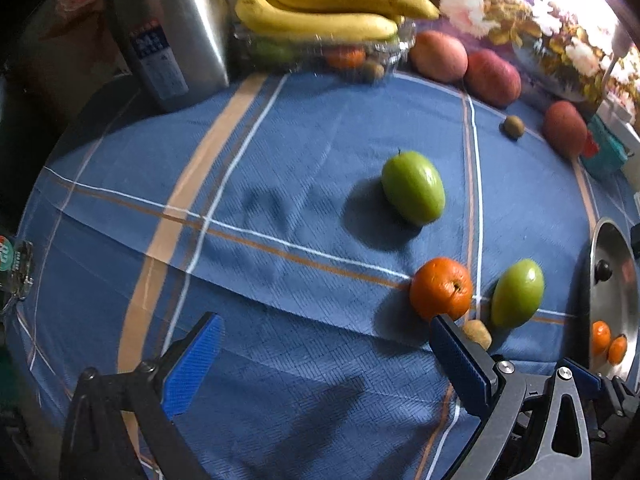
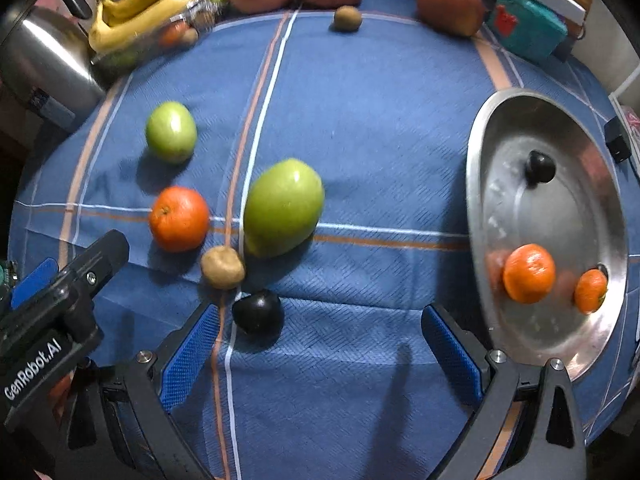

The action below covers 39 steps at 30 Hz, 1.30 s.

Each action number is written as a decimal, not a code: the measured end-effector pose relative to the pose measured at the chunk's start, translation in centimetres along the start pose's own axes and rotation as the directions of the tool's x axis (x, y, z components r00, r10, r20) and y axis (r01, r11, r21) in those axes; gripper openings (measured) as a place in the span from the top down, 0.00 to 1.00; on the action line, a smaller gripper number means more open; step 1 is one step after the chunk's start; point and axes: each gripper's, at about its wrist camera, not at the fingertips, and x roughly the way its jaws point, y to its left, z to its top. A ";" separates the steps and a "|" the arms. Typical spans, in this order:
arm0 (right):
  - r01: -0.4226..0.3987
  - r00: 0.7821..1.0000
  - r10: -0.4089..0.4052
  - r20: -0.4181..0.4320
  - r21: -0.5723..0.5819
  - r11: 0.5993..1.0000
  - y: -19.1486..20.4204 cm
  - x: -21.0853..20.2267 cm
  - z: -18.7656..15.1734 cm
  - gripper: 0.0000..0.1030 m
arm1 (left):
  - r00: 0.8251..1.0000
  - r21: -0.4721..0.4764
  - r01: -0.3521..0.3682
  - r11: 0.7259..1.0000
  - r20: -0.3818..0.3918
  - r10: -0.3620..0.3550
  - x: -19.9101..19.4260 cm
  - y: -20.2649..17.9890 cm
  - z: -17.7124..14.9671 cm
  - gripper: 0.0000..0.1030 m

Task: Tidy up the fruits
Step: 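Withdraw both open grippers from the plate back toward the fruit cluster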

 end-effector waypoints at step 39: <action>0.048 0.996 -0.045 0.070 -0.031 0.998 1.0 3.0 -1.3 0.00 | 1.000 -0.044 -0.029 0.999 0.007 0.030 3.9 -0.6 -2.1 0.00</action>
